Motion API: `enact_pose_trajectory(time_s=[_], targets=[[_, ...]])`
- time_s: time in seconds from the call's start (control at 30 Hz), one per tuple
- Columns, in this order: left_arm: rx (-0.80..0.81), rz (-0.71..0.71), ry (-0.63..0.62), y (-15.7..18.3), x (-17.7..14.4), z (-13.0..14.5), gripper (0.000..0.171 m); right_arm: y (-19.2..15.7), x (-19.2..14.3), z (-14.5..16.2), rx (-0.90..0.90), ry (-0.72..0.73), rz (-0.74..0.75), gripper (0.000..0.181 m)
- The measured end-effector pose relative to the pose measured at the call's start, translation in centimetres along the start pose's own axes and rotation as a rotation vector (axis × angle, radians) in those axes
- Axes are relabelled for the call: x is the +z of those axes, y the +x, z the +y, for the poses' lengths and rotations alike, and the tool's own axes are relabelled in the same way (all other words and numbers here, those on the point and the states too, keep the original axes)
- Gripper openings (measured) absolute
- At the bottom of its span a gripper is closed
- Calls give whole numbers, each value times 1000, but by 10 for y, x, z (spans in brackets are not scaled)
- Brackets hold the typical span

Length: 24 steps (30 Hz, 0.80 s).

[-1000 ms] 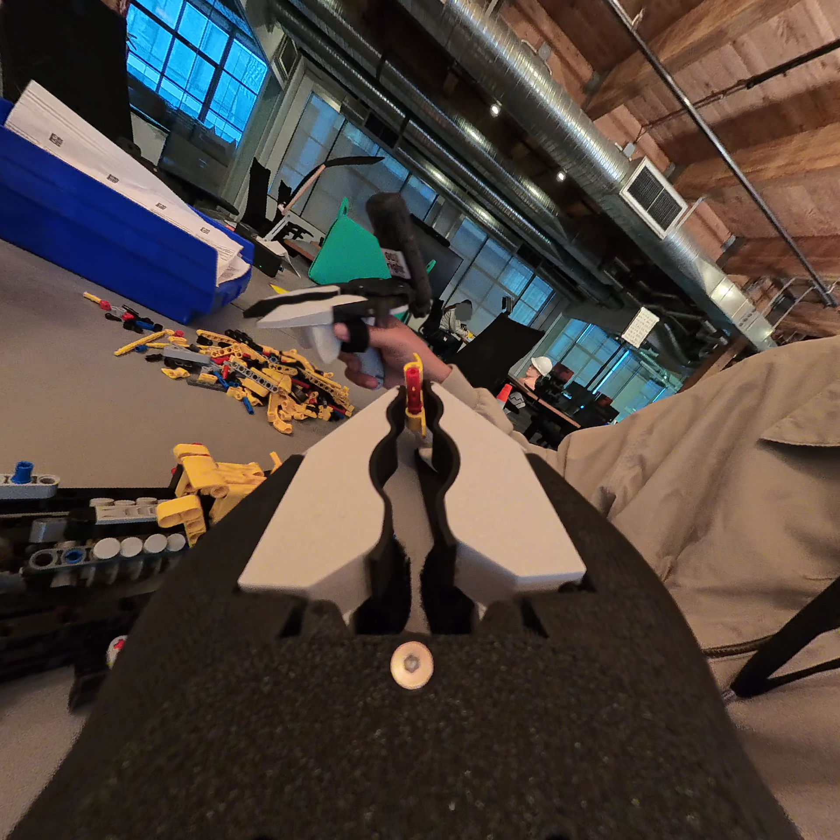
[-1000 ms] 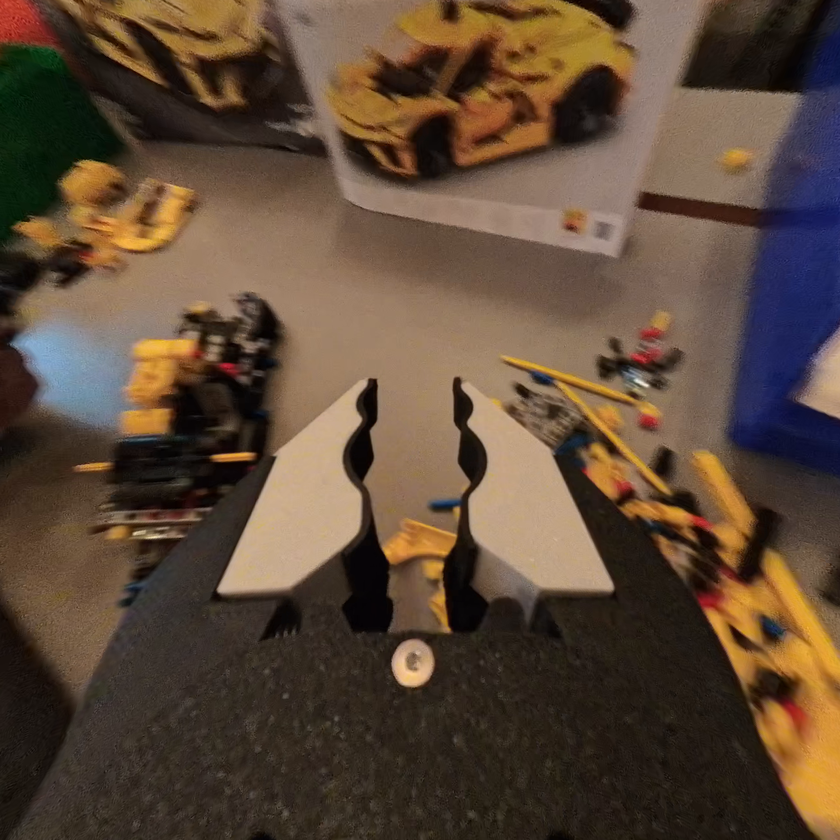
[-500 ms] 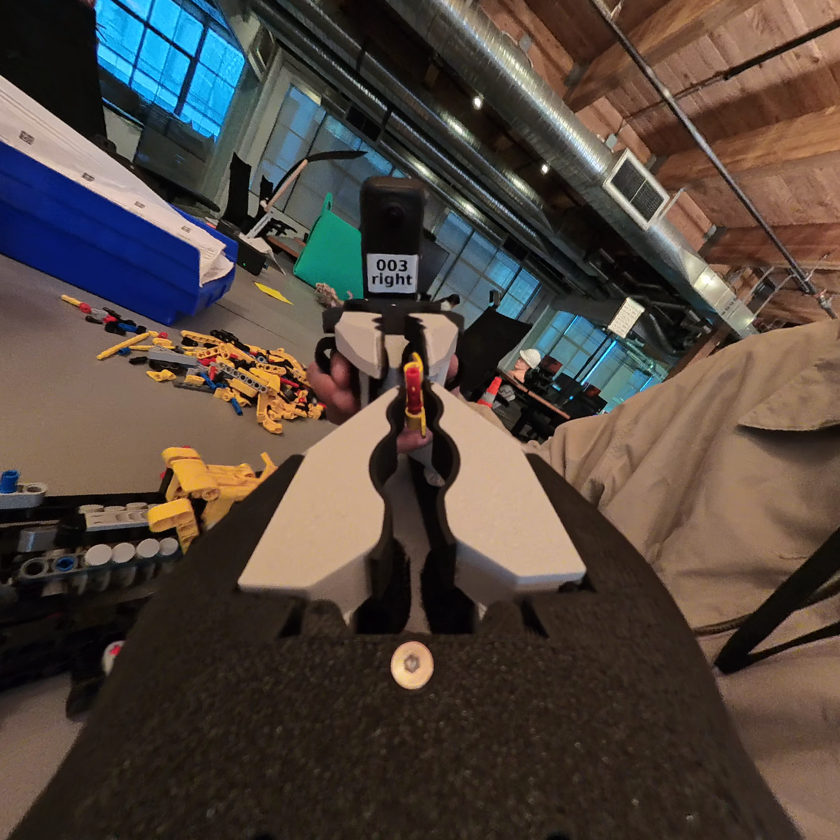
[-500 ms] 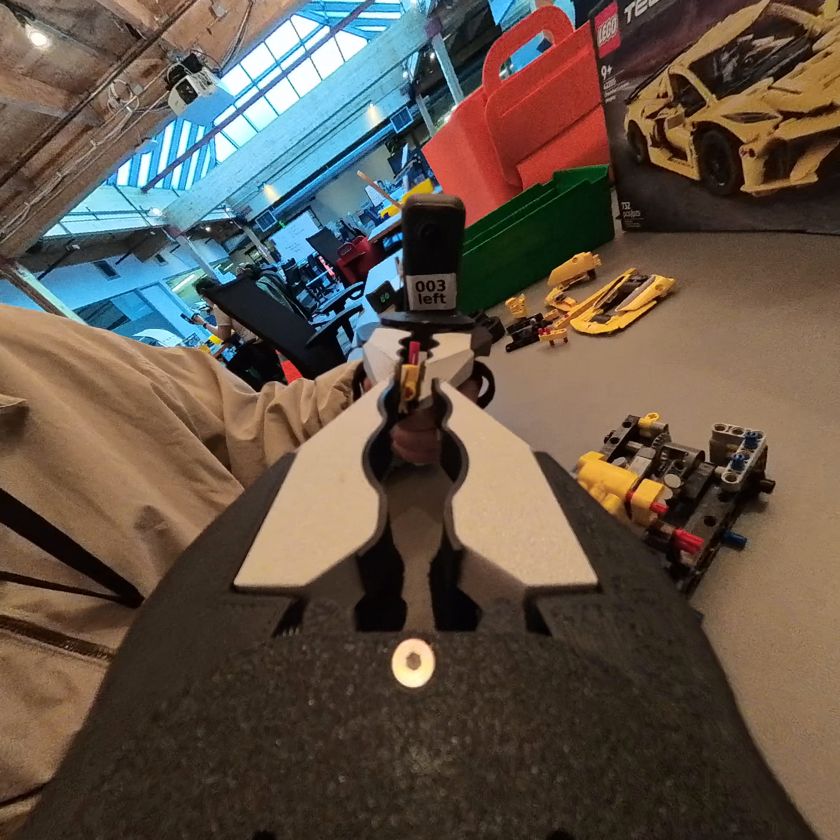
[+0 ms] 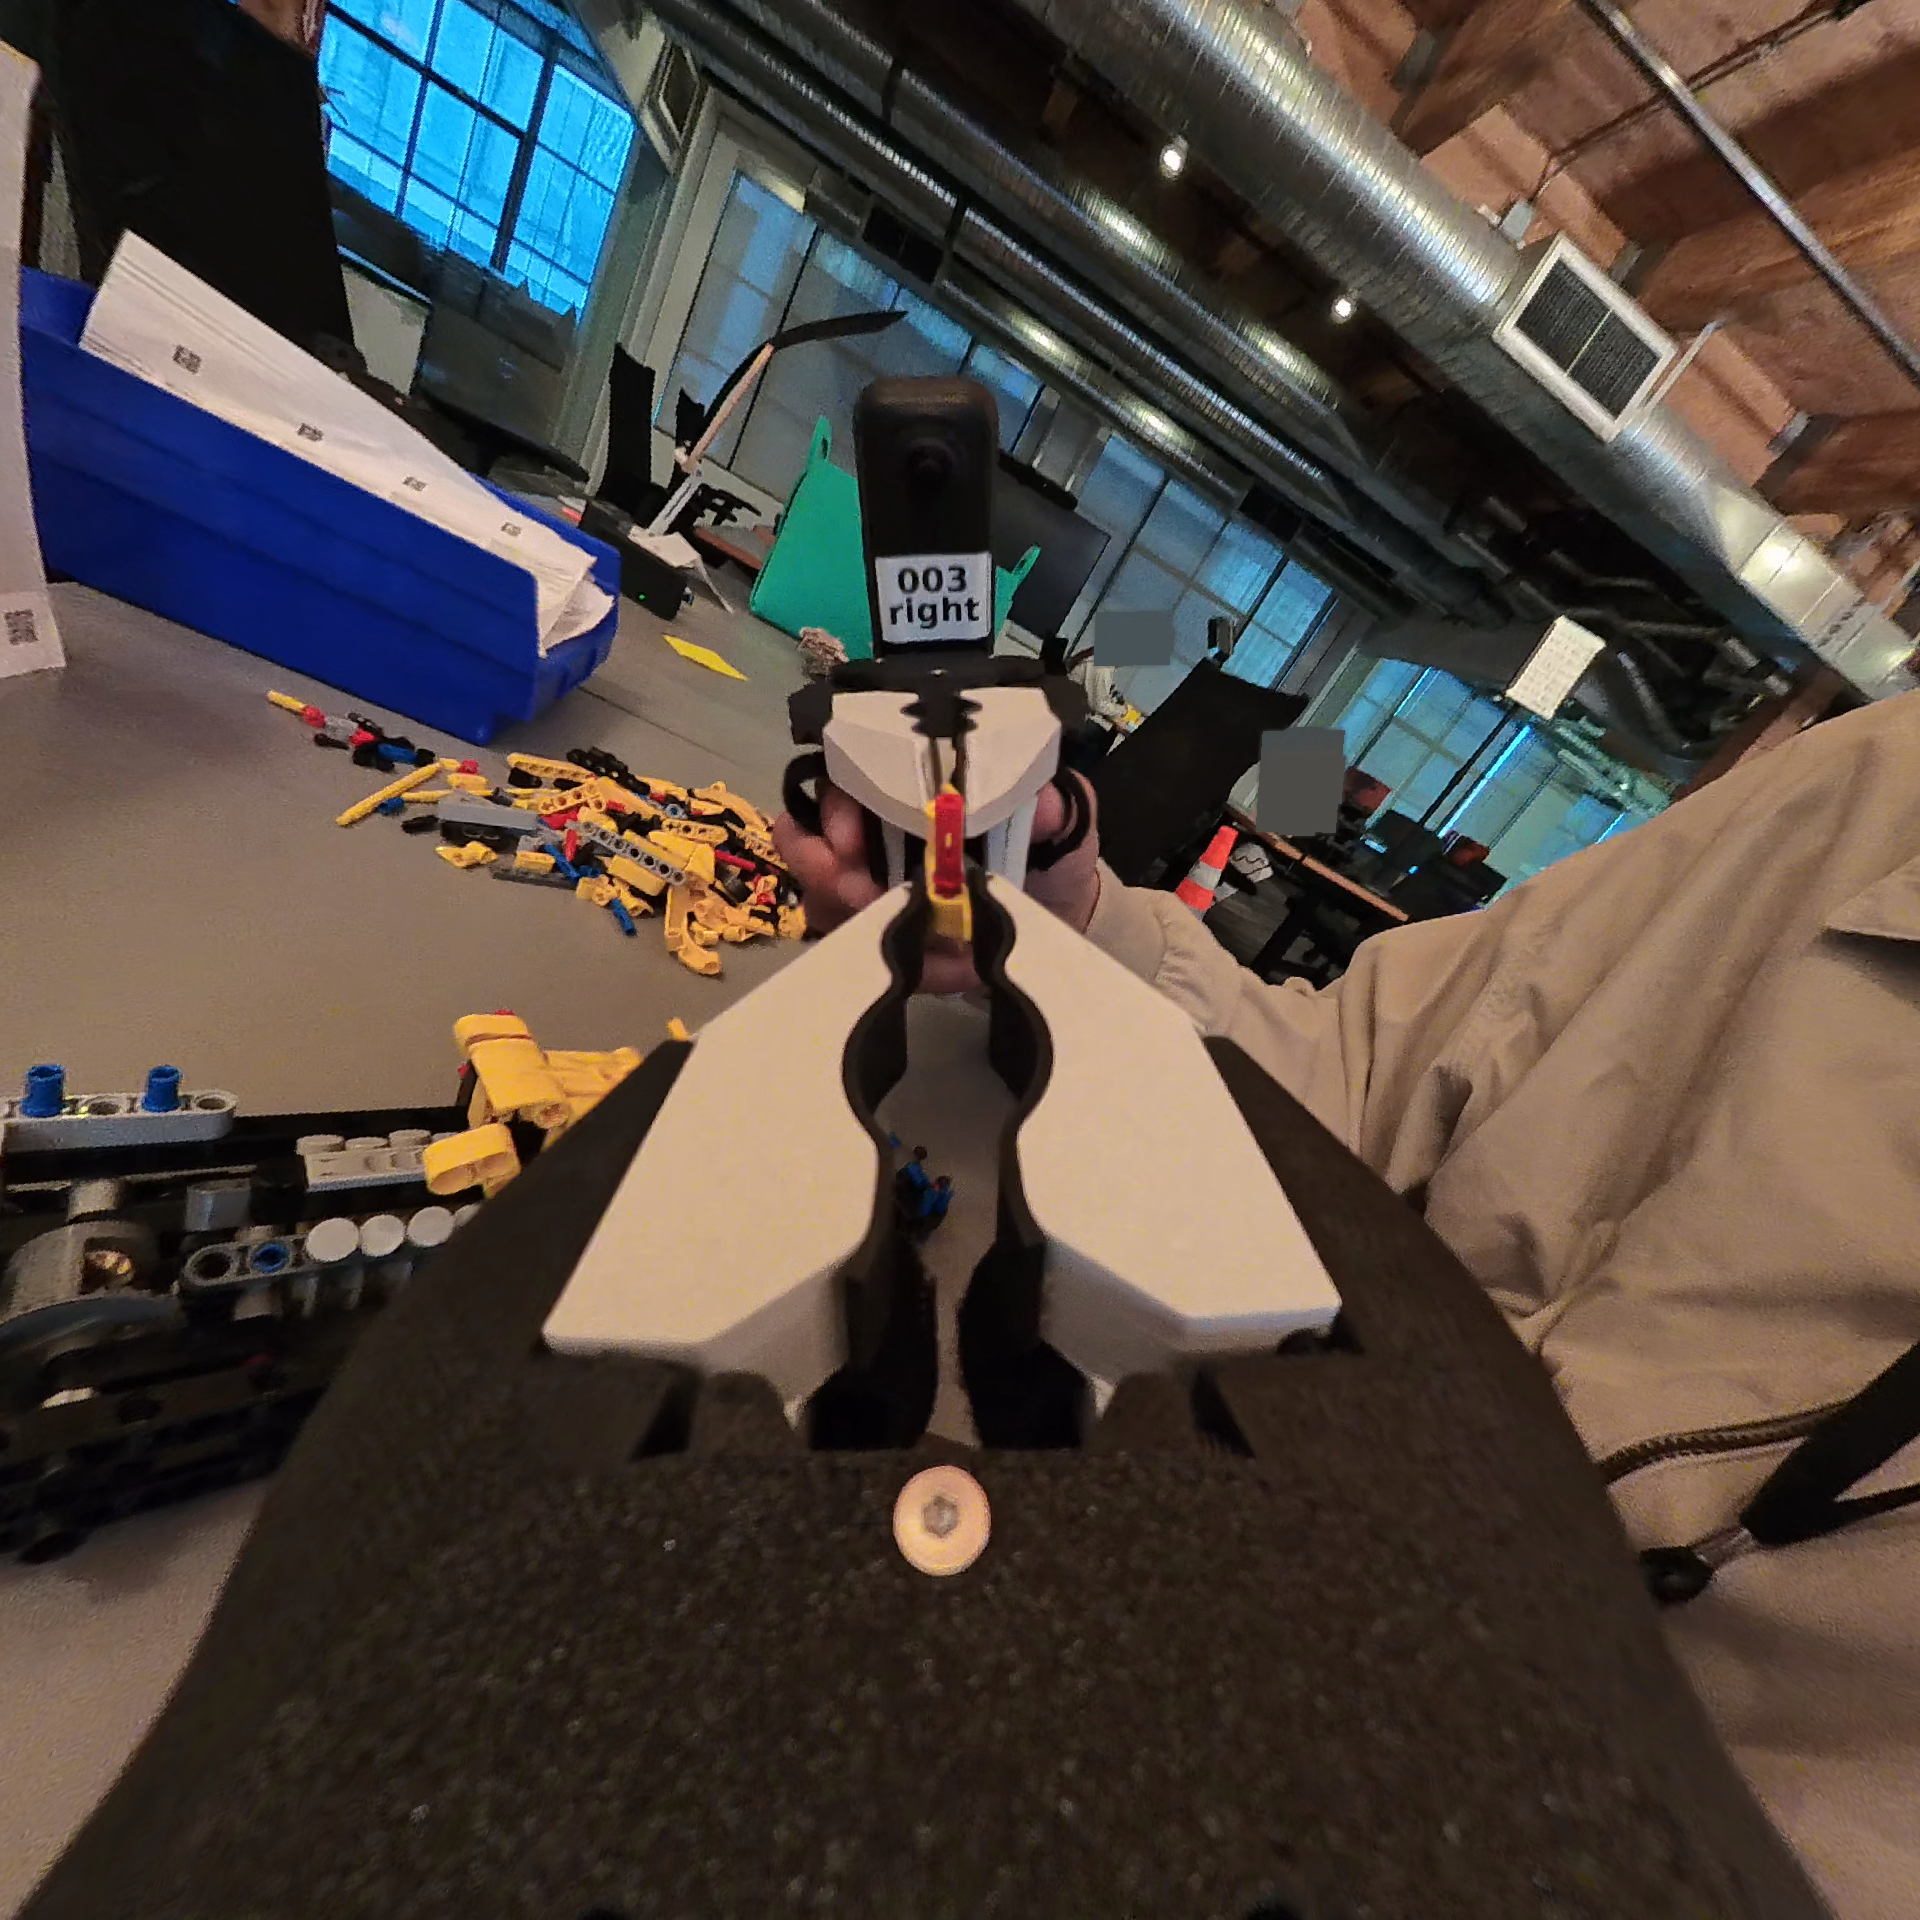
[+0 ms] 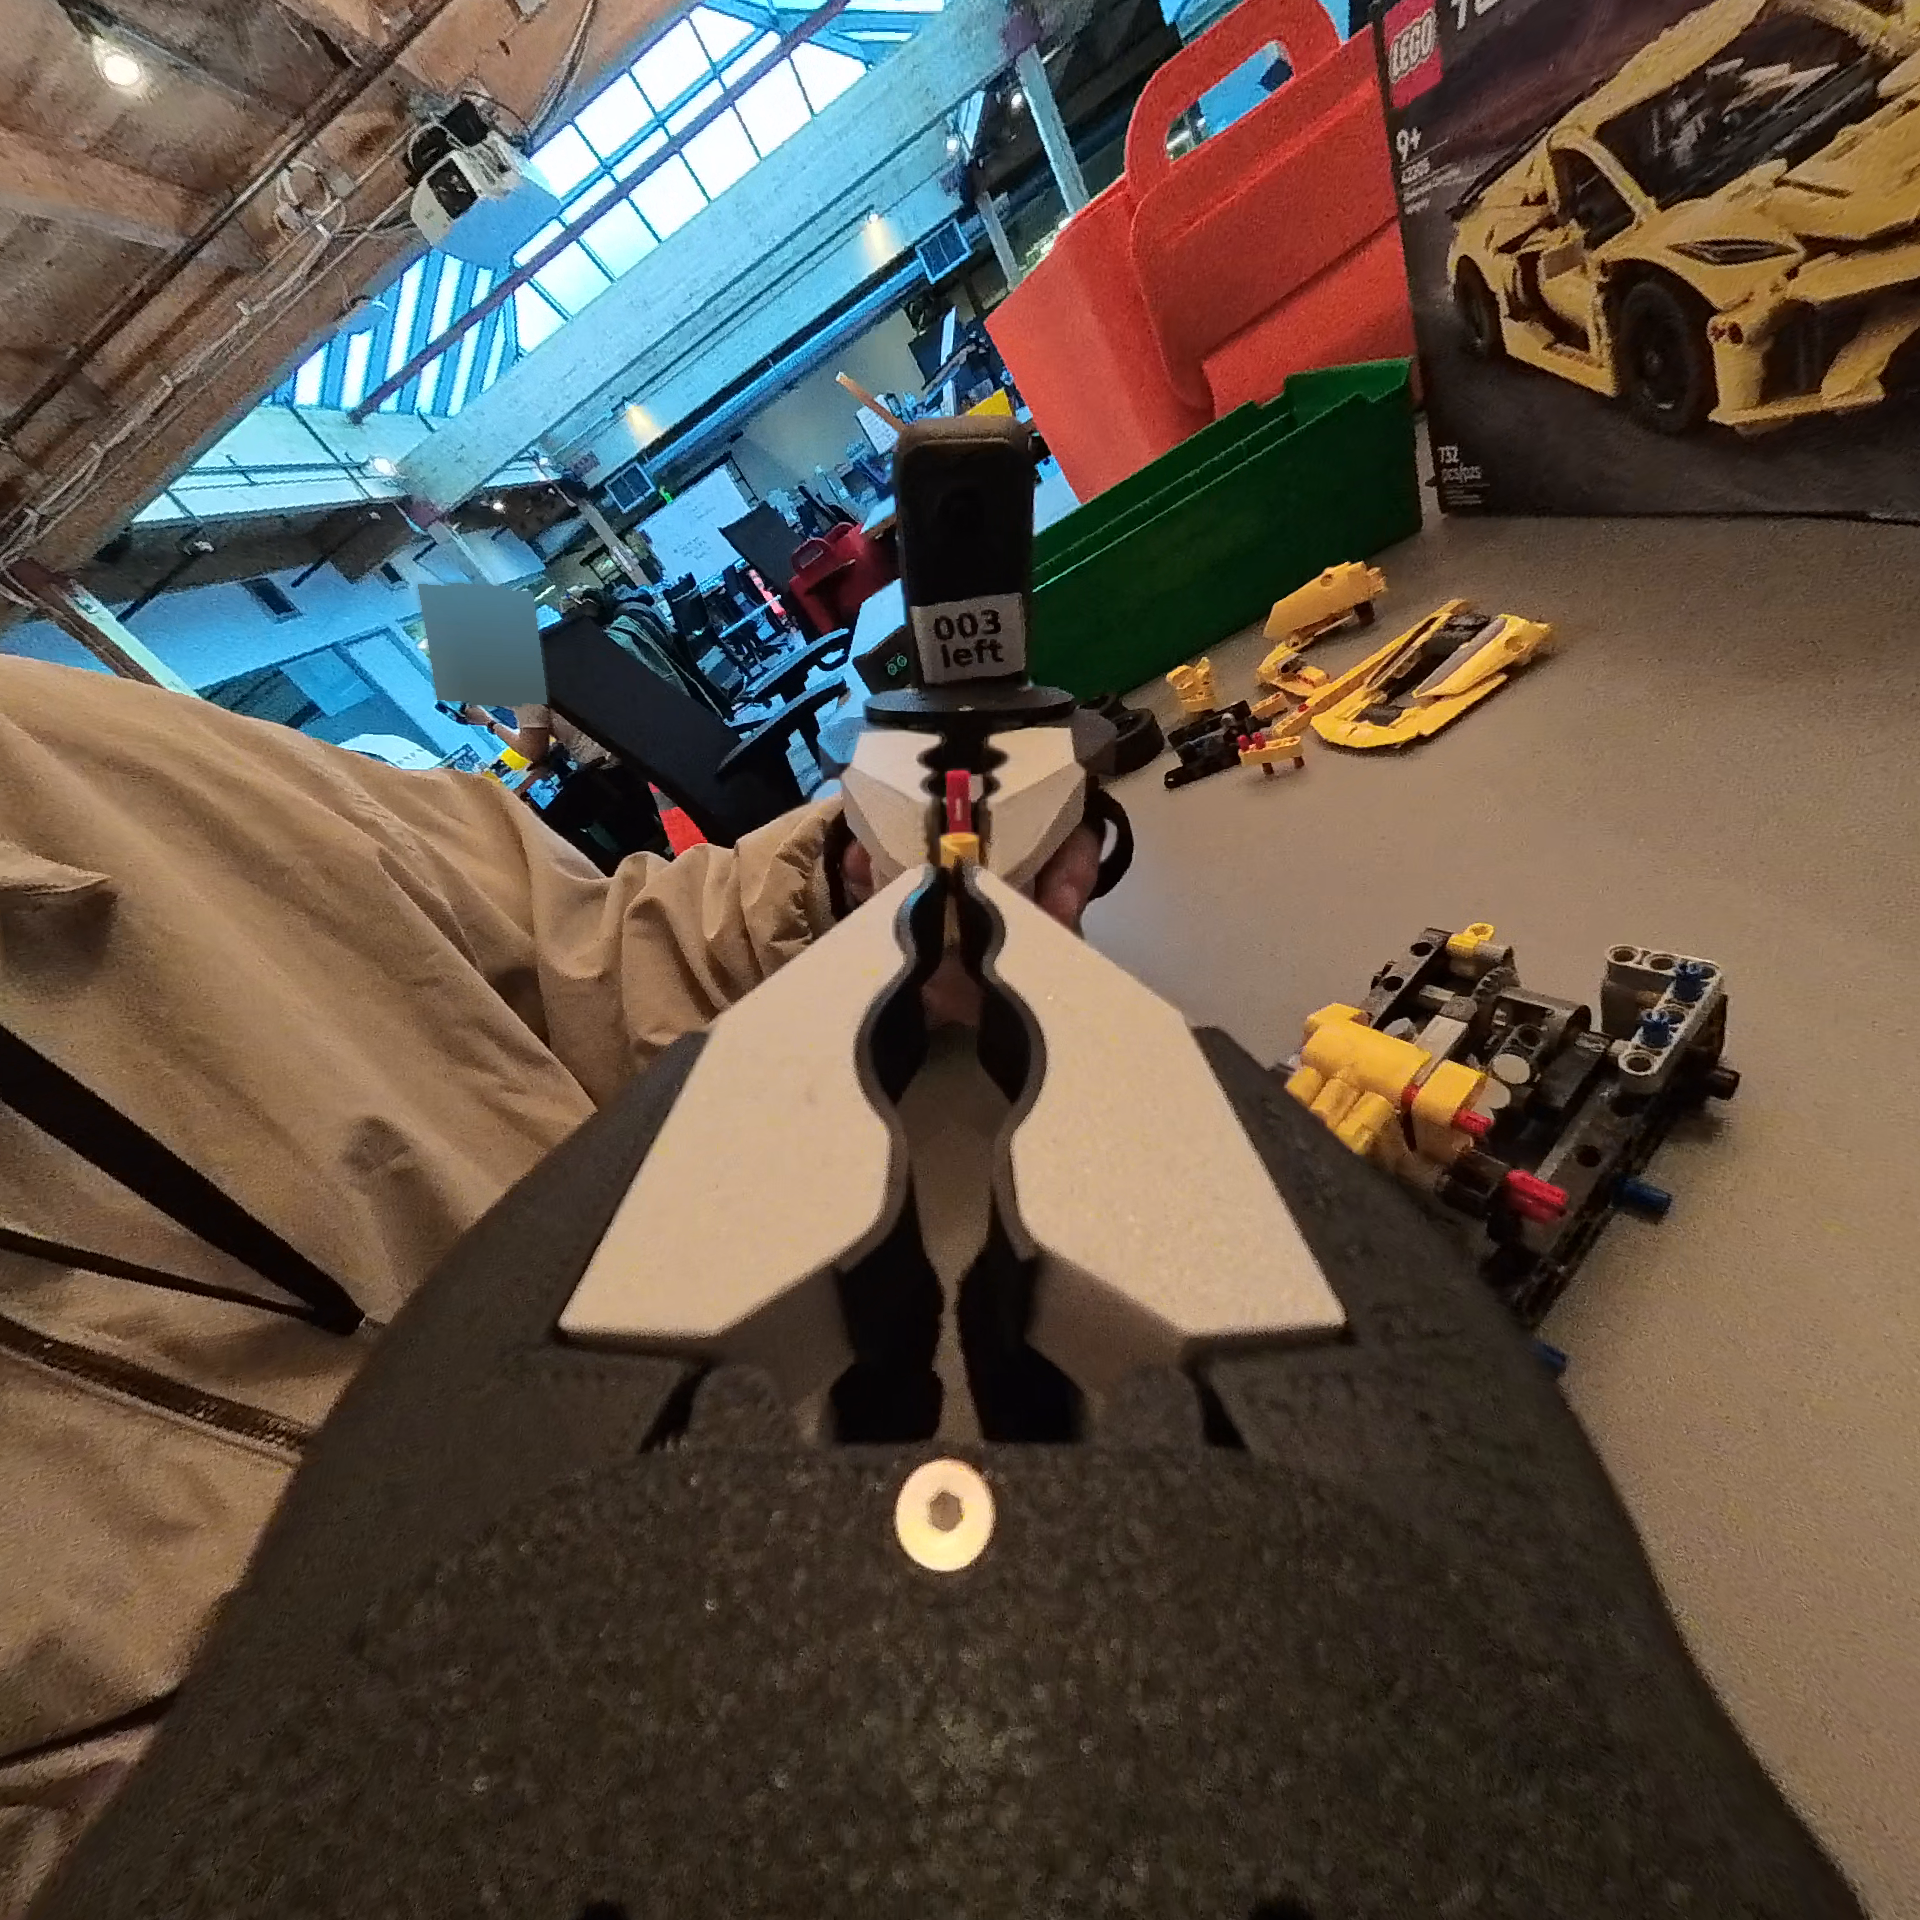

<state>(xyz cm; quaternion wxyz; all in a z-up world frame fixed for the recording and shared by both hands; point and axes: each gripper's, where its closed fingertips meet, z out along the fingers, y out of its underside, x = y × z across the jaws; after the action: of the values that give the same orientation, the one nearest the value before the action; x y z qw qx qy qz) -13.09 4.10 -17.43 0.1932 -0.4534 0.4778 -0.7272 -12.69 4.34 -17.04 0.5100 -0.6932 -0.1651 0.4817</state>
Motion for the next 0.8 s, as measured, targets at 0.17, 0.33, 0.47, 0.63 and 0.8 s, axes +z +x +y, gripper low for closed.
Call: enact_pose_trajectory(time_s=[0.17, 0.33, 0.47, 0.63, 0.8], targets=[[32, -7, 11, 1, -2, -2, 6, 0, 3, -4, 16, 40, -4, 3], [25, -1, 3, 1, -3, -1, 6, 0, 4, -2, -9, 31, 10, 3], [32, 2, -3, 2, -2, 0, 6, -1, 4, 0, 19, 22, -12, 9], [57, 12, -35, 7, 2, 5, 6, -4, 10, 9, 19, -25, -26, 10], [84, 9, -42, 8, 1, 6, 6, -6, 9, 9, 1, -31, -40, 6]])
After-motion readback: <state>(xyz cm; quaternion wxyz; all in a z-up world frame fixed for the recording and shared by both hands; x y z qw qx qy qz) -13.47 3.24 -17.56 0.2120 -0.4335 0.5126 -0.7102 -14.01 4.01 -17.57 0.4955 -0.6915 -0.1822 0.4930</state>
